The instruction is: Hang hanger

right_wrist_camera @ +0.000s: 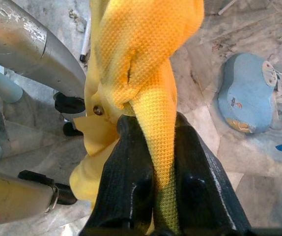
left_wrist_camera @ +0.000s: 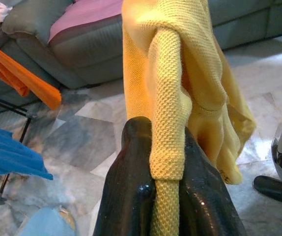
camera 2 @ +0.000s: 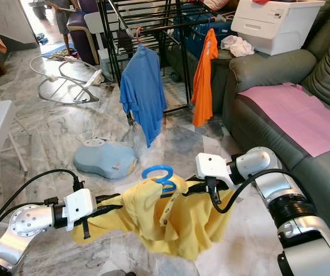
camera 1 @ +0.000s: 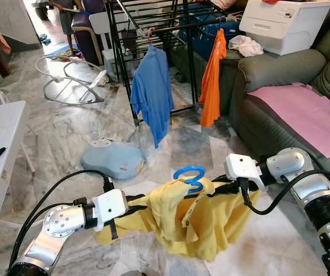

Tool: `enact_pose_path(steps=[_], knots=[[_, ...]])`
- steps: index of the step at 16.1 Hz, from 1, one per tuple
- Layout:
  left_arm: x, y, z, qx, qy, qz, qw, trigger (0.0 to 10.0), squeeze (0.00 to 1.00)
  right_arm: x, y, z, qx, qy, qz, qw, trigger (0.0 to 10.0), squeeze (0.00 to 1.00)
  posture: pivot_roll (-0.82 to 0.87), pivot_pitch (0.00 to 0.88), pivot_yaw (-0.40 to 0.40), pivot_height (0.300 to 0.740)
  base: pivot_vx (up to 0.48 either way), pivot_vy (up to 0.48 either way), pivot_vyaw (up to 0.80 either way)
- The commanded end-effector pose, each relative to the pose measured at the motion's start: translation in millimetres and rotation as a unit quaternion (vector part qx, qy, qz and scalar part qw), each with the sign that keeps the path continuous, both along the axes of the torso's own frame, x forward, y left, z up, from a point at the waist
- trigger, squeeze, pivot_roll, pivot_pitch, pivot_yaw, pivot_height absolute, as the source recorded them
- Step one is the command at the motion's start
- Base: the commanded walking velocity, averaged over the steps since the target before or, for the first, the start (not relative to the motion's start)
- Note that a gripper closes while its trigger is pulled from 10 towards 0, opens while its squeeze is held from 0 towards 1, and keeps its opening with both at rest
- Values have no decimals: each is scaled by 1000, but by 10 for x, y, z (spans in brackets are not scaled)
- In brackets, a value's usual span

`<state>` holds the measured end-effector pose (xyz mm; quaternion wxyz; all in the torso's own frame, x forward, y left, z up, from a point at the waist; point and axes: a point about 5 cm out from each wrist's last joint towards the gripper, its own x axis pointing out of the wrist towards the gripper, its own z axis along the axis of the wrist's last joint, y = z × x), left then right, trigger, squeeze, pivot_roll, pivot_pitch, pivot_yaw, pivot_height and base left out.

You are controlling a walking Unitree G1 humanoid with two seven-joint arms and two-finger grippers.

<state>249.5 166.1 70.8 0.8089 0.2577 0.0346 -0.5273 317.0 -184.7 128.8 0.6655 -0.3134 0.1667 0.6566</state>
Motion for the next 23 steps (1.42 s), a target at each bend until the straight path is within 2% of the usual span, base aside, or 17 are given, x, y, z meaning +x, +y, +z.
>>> enact_pose_path(steps=[1,5,6,7,8,10,11,12,14,16,18,19,20,21,22,23], knots=[[48,-31,63,-2,-23,-4,1000,0,0,27,40,60,22,-10,0,1000,0,0,-65,0,57,740,0,0,0],[115,-28,85,-3,-46,14,999,0,0,11,76,7,38,-10,-12,999,0,0,-65,0,59,740,0,0,0],[156,-24,98,-9,-58,35,998,4667,0,-8,88,-19,40,-8,-12,999,0,0,-67,0,61,740,0,0,0],[172,-21,93,-5,-61,41,997,10000,808,-18,92,-31,41,-7,-11,999,0,0,-68,0,63,740,0,0,0],[175,-16,79,-1,-62,42,997,10000,1000,-17,93,-36,41,-7,-12,999,0,0,-69,0,63,740,0,0,0],[193,11,54,5,-70,53,996,10000,1000,-3,94,-56,37,-9,-22,999,0,0,-73,0,66,740,0,0,0],[213,40,25,-4,-70,81,994,10000,1000,-14,106,-98,32,-4,-25,999,0,0,-73,0,68,740,0,0,0],[162,37,-67,7,-80,96,992,10000,1000,-36,92,-196,21,1,-42,999,0,0,-74,0,71,740,0,0,0],[119,-11,-114,-24,-80,138,987,10000,1000,-44,76,-305,17,-6,-77,997,0,0,-71,0,71,740,0,0,0],[90,-58,-146,-63,-83,193,976,10000,1000,-49,95,-369,35,-13,-118,992,0,0,-69,0,71,740,0,0,0],[100,-83,-152,-120,-86,285,947,10000,1000,-28,102,-445,53,-23,-183,981,0,0,-66,0,70,740,0,0,0],[123,-76,-162,-131,-88,327,932,10000,1000,-26,106,-474,55,-31,-203,977,0,0,-64,0,69,740,0,0,0],[145,-74,-169,-143,-90,375,912,10000,1000,-25,118,-503,66,-35,-228,971,0,0,-62,0,67,740,0,0,0],[161,-108,-236,-158,-45,404,900,10000,1000,7,97,-506,79,-44,-275,957,0,0,-59,0,62,740,0,0,0],[157,-152,-244,-174,-38,414,893,10000,1000,18,94,-505,90,-47,-299,949,0,0,-60,0,60,740,0,0,0],[165,-186,-248,-189,-33,438,878,10000,0,29,85,-527,95,-53,-333,937,0,0,-66,0,61,740,0,0,0]])
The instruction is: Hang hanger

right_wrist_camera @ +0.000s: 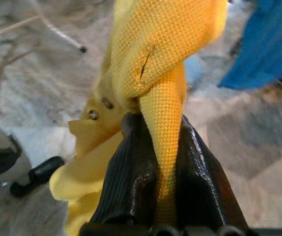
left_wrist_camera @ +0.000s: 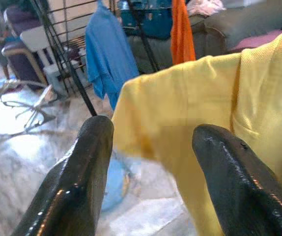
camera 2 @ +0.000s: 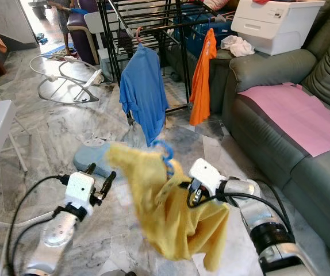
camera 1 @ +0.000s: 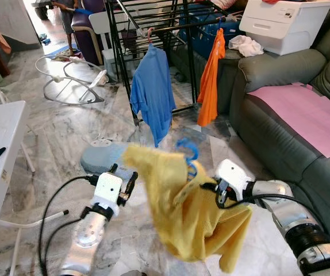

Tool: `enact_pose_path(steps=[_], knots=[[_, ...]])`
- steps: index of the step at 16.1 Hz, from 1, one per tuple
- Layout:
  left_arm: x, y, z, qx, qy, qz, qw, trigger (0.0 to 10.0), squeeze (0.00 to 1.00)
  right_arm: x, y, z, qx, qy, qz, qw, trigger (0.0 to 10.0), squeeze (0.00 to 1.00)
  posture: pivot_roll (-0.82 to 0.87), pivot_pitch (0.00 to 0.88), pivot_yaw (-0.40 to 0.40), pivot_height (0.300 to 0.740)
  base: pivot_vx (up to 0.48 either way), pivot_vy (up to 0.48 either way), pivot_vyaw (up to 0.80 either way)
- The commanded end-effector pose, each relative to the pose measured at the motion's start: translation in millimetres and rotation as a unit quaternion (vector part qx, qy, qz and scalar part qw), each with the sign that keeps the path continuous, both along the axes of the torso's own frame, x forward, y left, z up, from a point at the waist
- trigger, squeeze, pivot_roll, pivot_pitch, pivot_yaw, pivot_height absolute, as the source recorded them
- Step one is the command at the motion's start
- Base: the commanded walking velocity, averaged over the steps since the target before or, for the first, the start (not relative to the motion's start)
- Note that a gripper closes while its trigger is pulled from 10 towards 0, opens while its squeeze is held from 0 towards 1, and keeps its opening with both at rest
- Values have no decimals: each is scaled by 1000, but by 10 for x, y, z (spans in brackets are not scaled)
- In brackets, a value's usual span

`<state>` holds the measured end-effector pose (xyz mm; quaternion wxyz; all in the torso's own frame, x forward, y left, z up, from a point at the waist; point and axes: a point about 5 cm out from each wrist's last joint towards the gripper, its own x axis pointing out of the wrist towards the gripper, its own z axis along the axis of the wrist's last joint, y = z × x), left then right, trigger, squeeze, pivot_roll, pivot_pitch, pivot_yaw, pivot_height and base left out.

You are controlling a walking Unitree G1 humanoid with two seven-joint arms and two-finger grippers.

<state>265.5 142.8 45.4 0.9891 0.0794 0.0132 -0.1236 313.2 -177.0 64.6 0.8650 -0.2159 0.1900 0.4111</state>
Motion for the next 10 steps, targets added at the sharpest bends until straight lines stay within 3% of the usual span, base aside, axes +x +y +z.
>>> enact_pose_path(steps=[1,3,4,5,7,10], knots=[[8,35,3,-9,4,32,999,10000,0,71,4,98,17,-30,-38,999,0,0,-66,0,61,740,0,0,0],[44,-23,10,-35,8,61,997,10000,0,109,-8,30,27,-36,-129,991,0,0,-62,0,61,740,0,0,0],[60,-10,48,-53,4,89,995,10000,647,125,-15,15,43,-37,-178,982,0,0,-62,0,61,740,0,0,0],[61,-9,50,-61,5,93,994,10000,1000,132,-24,8,50,-35,-198,978,0,0,-62,0,61,740,0,0,0],[32,25,19,-77,13,113,991,10000,1000,174,-66,34,63,-49,-263,962,0,0,-66,0,65,740,0,0,0],[11,17,24,-84,17,97,992,10000,1000,137,11,43,71,-60,-268,959,0,0,-78,0,73,740,0,0,0]])
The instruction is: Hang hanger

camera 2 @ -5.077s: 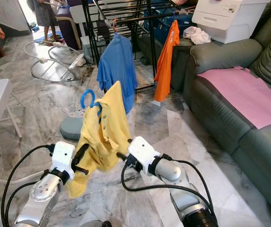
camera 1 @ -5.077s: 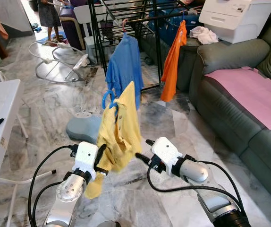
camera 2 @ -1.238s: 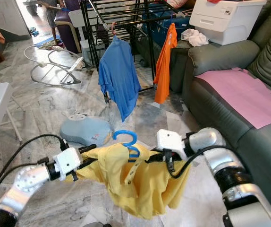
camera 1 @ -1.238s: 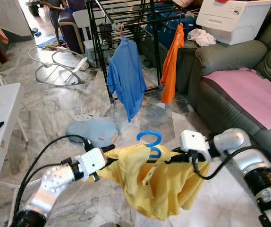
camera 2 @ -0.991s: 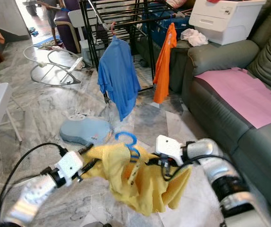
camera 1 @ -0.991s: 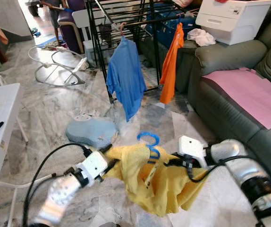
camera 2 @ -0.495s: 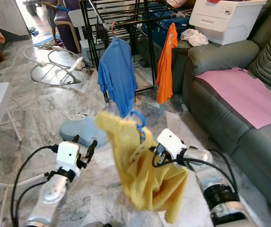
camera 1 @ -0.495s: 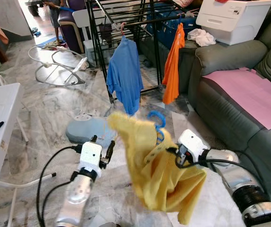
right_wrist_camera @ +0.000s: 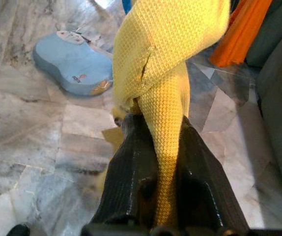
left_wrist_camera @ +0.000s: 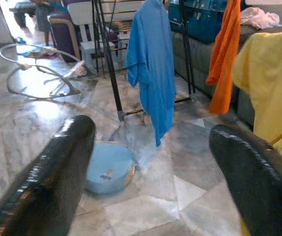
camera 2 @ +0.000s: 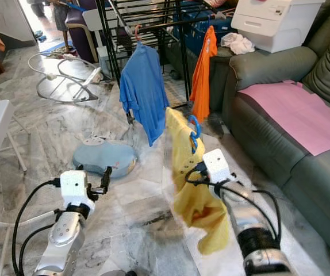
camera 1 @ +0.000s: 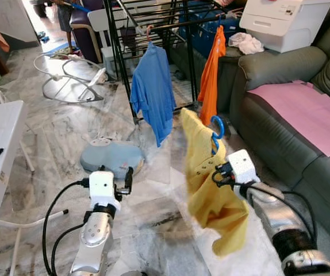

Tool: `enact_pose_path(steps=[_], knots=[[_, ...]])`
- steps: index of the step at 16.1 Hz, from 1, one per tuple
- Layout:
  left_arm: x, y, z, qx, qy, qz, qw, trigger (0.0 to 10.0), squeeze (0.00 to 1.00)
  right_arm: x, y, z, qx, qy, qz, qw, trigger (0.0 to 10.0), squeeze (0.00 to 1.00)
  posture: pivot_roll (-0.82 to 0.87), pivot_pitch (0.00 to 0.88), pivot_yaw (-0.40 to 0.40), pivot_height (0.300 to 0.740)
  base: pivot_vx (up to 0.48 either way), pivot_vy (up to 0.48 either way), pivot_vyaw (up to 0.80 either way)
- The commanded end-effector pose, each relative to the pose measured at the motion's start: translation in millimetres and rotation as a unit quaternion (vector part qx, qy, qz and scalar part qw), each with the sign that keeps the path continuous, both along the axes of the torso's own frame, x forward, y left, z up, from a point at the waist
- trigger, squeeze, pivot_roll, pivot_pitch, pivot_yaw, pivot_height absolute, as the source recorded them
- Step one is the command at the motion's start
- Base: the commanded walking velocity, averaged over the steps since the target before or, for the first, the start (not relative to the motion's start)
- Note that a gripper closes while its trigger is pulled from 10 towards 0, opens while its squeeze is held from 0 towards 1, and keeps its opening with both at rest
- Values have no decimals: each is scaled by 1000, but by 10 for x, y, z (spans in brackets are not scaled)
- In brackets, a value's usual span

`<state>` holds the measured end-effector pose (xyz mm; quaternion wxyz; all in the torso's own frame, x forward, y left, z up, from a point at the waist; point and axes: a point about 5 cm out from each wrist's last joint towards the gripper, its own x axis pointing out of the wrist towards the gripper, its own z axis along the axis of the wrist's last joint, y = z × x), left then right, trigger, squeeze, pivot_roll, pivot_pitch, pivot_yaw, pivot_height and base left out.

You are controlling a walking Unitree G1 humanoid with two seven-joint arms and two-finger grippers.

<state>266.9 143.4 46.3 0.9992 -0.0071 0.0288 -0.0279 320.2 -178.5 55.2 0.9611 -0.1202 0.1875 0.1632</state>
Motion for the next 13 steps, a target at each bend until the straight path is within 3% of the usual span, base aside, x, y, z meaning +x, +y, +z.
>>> enact_pose_path(steps=[1,5,7,13], knots=[[24,22,29,6,2,-5,1000,10000,0,62,38,163,18,-39,-10,999,10000,0,-82,0,76,740,0,0,0],[94,44,68,8,0,8,1000,10000,0,55,71,175,19,-42,-15,999,10000,0,-84,0,77,740,0,0,0],[102,50,71,12,2,11,1000,10000,0,54,102,204,21,-48,-8,999,10000,0,-85,0,78,740,0,-319,0],[94,66,42,27,9,17,999,10000,0,72,102,242,23,-50,-5,998,10000,0,-86,0,77,740,0,-336,711]])
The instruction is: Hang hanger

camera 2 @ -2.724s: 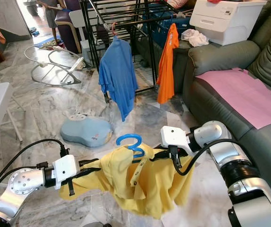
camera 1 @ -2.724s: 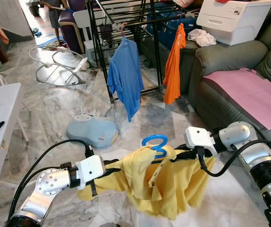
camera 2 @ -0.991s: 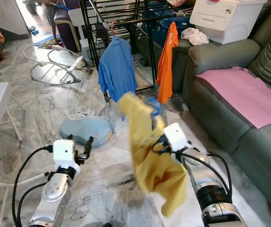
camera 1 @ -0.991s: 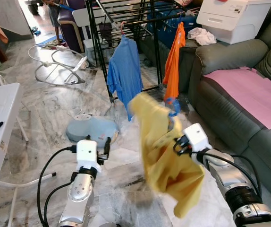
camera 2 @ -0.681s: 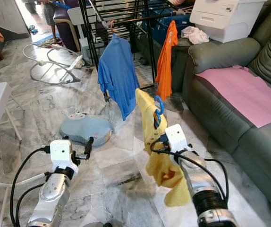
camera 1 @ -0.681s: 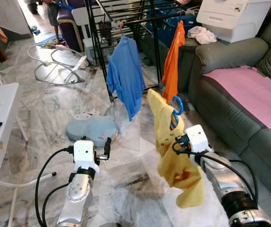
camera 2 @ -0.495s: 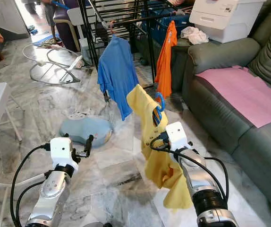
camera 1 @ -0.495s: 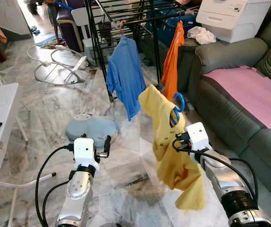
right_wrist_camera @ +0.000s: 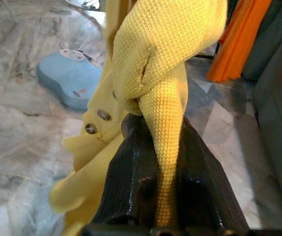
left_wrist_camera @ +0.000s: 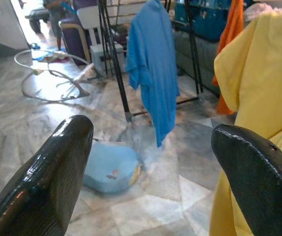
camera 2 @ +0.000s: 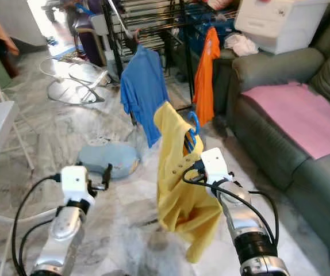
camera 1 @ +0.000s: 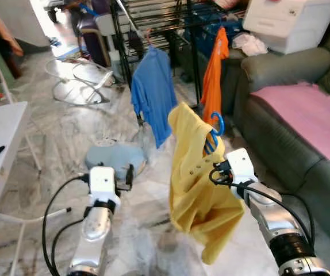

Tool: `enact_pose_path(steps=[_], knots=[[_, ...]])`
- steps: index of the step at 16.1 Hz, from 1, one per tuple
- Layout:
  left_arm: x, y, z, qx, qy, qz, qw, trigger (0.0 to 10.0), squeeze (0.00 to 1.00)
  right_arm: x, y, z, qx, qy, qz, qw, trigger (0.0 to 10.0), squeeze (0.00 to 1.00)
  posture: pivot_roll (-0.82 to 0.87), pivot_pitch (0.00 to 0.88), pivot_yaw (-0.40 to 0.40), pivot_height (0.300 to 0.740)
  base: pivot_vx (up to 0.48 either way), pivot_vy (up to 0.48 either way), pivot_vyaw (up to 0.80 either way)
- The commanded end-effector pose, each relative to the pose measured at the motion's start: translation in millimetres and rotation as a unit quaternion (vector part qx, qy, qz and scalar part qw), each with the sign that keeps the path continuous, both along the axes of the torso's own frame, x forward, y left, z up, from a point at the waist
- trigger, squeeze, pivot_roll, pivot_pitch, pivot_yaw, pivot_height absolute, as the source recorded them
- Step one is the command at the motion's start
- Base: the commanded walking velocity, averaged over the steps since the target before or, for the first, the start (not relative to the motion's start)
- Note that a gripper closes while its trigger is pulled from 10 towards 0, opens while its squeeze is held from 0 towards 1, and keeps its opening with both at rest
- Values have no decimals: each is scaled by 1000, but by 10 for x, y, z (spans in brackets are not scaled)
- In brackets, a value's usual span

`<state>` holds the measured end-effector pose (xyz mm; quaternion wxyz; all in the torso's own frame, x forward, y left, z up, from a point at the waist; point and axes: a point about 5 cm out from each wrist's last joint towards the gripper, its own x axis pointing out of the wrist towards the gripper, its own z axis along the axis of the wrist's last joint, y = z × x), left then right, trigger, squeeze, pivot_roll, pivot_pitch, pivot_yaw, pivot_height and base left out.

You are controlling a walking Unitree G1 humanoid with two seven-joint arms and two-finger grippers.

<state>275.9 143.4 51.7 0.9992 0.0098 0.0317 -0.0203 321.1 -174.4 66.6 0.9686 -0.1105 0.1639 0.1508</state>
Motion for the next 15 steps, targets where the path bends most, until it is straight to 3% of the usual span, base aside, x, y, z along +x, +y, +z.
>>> enact_pose_path(steps=[1,3,7,11,15], knots=[[17,62,-10,11,7,11,1000,10000,0,69,60,139,11,-26,5,1000,10000,0,-86,0,77,740,0,-326,800],[32,52,-7,12,7,12,1000,10000,0,75,61,146,11,-28,4,1000,10000,0,-89,0,78,740,0,-313,616],[42,46,-19,12,9,22,1000,10000,0,73,60,142,9,-27,4,1000,10000,0,-94,0,81,740,0,-74,0],[30,105,-51,-21,20,43,999,10000,0,65,103,159,10,-33,15,999,10000,0,-96,0,80,740,0,0,0],[32,128,-50,-22,16,46,999,10000,0,67,103,161,11,-33,16,999,10000,0,-96,0,80,740,333,0,0]])
